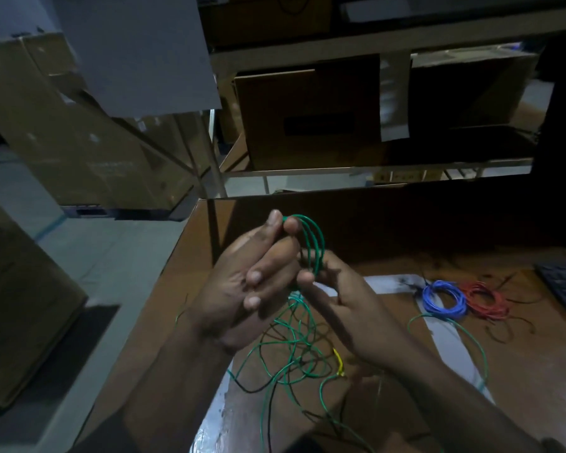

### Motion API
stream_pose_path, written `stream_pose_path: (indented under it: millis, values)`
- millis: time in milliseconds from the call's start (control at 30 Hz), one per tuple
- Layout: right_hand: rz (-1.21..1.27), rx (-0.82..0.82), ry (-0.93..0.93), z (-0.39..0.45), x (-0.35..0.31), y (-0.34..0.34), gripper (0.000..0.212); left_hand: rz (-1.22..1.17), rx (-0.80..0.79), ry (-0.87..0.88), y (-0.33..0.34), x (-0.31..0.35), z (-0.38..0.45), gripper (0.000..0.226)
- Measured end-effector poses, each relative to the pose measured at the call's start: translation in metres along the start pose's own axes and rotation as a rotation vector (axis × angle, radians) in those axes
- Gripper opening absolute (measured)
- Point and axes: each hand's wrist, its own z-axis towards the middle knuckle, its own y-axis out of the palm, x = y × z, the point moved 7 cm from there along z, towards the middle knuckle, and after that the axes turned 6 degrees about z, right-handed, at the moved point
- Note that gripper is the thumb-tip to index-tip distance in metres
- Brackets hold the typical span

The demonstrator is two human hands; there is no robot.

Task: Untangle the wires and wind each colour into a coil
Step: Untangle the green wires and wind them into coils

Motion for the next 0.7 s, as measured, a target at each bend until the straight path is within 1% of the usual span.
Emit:
stream_pose_path:
  millis: [33, 100, 167, 200, 233, 300, 333, 367, 400, 433, 467, 533, 567, 600, 633, 700]
  values:
    - [0.018, 0.007, 0.014, 0.001, 0.003, 0.004, 0.013, -0.039, 0.030, 0.024, -0.003, 0.003, 0.000, 0.045]
    - [0.107, 0.049, 0.065, -0.002, 0.014, 0.011, 0.021, -0.078, 0.163, 0.102, -0.015, 0.014, -0.002, 0.051]
    - [0.143, 0.072, 0.063, -0.007, 0.021, 0.014, 0.017, -0.040, 0.298, 0.168, -0.029, 0.023, -0.005, 0.053]
    - [0.113, 0.086, 0.050, -0.009, 0.021, 0.014, 0.015, -0.023, 0.325, 0.184, -0.032, 0.023, -0.006, 0.052]
    - [0.127, 0.103, 0.051, -0.008, 0.023, 0.013, 0.019, -0.021, 0.334, 0.182, -0.036, 0.021, -0.007, 0.052]
    - [0.244, 0.074, 0.081, -0.003, 0.022, 0.013, 0.043, -0.082, 0.300, 0.122, -0.036, 0.014, -0.008, 0.052]
    - [0.271, 0.024, 0.072, 0.000, 0.019, 0.015, 0.057, -0.147, 0.216, 0.082, -0.030, 0.011, -0.007, 0.052]
    - [0.247, -0.033, 0.036, 0.003, 0.013, 0.018, 0.068, -0.224, 0.114, 0.060, -0.024, 0.010, -0.006, 0.051]
    - [0.174, -0.085, -0.019, 0.005, 0.009, 0.023, 0.075, -0.286, 0.048, 0.046, -0.018, 0.010, -0.005, 0.049]
    - [0.113, -0.114, -0.059, 0.006, 0.007, 0.028, 0.076, -0.308, 0.029, 0.037, -0.017, 0.010, -0.004, 0.046]
    - [0.092, -0.130, -0.069, 0.006, 0.005, 0.032, 0.070, -0.323, -0.003, 0.026, -0.015, 0.009, -0.003, 0.041]
    - [0.136, -0.135, -0.071, 0.008, 0.003, 0.038, 0.042, -0.341, -0.075, 0.007, -0.010, 0.007, -0.002, 0.035]
    - [0.185, -0.136, -0.065, 0.009, 0.002, 0.041, 0.027, -0.348, -0.082, 0.003, -0.009, 0.007, -0.003, 0.036]
    - [0.250, -0.124, -0.033, 0.009, 0.004, 0.042, 0.019, -0.338, -0.072, 0.007, -0.010, 0.008, -0.003, 0.037]
    - [0.310, -0.100, 0.002, 0.009, 0.007, 0.041, 0.018, -0.318, -0.036, 0.020, -0.015, 0.010, -0.004, 0.038]
    - [0.326, -0.014, 0.027, 0.008, 0.016, 0.032, 0.018, -0.315, 0.036, 0.078, -0.027, 0.020, -0.006, 0.036]
